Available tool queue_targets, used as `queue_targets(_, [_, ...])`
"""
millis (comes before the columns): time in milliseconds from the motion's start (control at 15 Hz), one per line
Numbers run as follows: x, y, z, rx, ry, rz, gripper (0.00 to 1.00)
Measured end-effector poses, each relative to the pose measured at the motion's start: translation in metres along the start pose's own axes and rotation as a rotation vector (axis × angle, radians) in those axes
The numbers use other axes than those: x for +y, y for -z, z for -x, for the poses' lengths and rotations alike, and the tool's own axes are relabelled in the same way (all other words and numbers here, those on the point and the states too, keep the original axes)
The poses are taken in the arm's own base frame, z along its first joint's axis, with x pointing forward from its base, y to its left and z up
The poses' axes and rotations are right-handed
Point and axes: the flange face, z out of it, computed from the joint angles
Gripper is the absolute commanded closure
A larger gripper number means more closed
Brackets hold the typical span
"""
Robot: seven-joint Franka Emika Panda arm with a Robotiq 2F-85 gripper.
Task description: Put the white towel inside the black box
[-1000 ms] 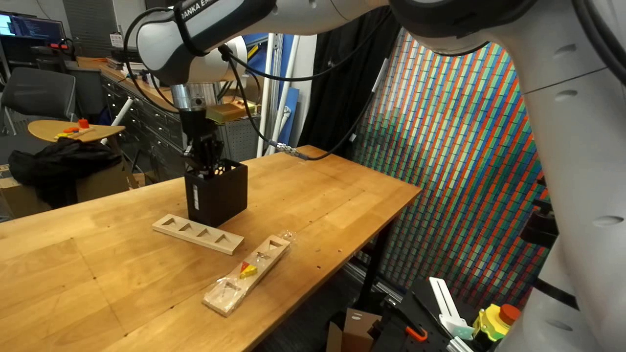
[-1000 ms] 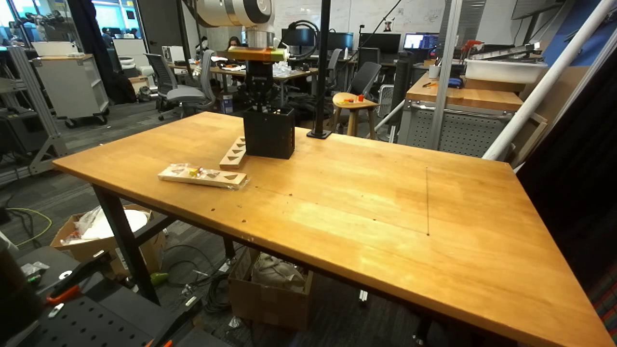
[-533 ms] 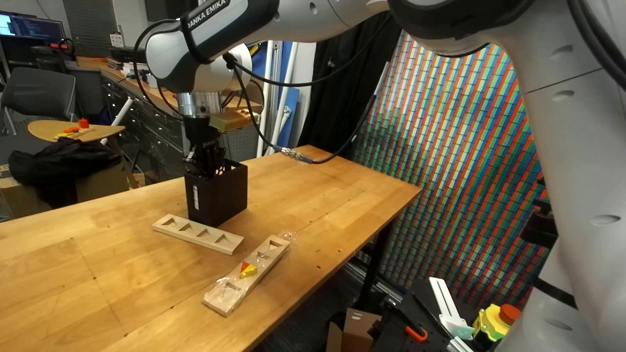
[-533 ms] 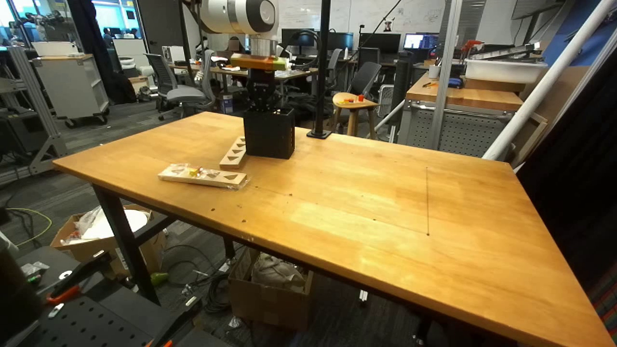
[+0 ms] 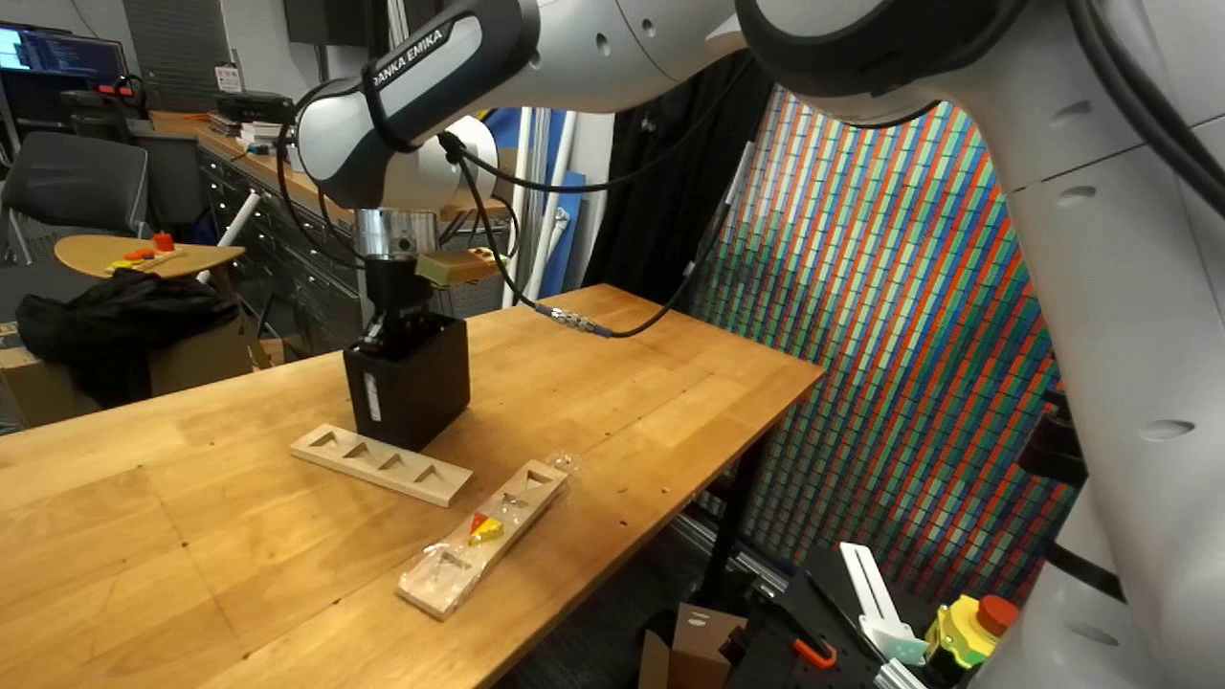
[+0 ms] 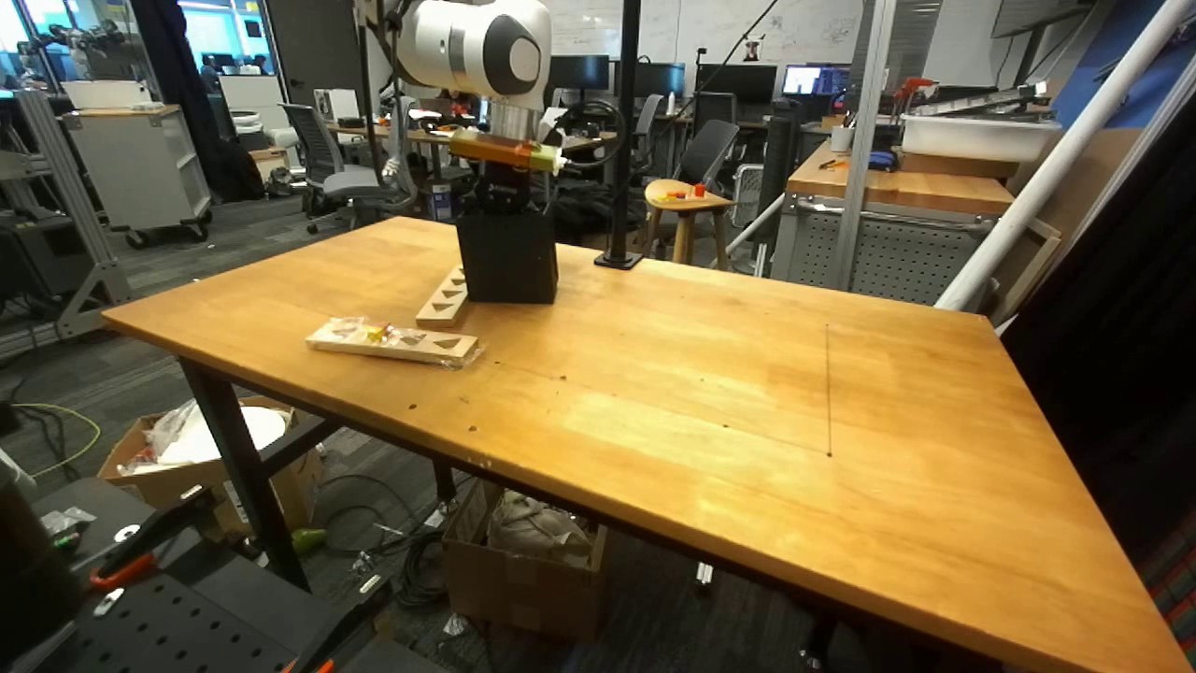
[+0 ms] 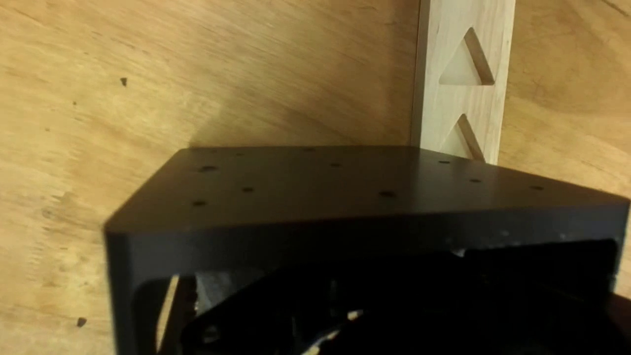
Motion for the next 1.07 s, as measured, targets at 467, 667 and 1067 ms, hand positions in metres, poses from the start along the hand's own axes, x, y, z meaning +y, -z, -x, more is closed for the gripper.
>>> queue_targets(467, [0.007,-0.015,0.004,0.003,-0.004,-0.077,0.99])
queue_targets(667, [0.008,-0.009,0.008,0.007,-0.007,-0.075,0.99])
queue_targets(1067, [0.003,0.058,0.025,0.087,-0.004,-0.012,0.99])
